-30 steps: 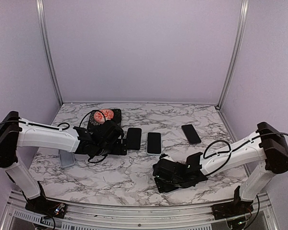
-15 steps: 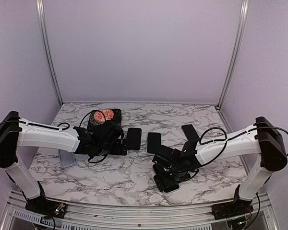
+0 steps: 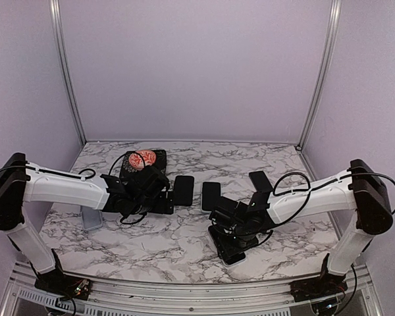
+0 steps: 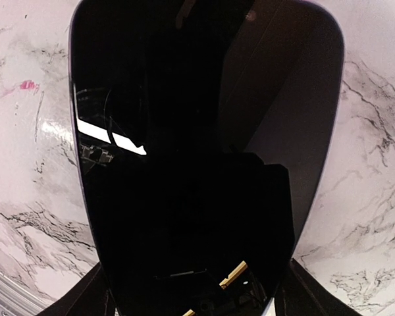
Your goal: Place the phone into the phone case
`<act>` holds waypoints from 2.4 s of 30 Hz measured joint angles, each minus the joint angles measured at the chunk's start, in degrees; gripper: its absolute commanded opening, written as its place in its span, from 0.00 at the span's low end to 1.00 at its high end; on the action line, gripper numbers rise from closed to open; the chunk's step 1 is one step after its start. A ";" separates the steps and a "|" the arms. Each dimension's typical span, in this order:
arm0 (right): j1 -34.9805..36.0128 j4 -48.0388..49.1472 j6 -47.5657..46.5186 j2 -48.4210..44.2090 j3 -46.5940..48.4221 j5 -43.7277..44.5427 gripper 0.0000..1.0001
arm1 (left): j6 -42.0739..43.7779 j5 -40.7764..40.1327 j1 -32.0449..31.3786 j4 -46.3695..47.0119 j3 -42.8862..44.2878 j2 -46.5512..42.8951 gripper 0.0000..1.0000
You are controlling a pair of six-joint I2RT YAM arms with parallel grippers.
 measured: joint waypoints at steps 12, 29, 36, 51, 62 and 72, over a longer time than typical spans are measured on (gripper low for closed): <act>0.00 0.07 -0.35 -0.79 -0.02 1.01 0.22 | 2.54 0.59 -2.23 -0.09 2.27 0.04 0.98; -0.09 15.17 -5.92 -17.16 -5.18 11.74 0.21 | -3.89 35.10 -2.58 48.87 -17.29 -3.50 0.99; 1.53 25.64 -11.37 -23.93 -4.94 16.26 0.21 | -0.37 35.10 -4.98 57.61 -13.60 -4.81 0.92; 5.86 28.39 -17.33 -22.14 -3.10 20.81 0.20 | 7.67 24.20 -6.91 53.18 -8.28 -5.46 0.19; 5.90 29.86 -18.73 -21.75 -3.23 22.27 0.90 | 7.78 23.63 -7.54 51.98 -6.67 -5.44 0.00; -1.53 35.08 -30.88 -38.14 -16.48 3.85 0.99 | 24.72 29.16 -7.48 46.60 -12.31 -2.23 0.00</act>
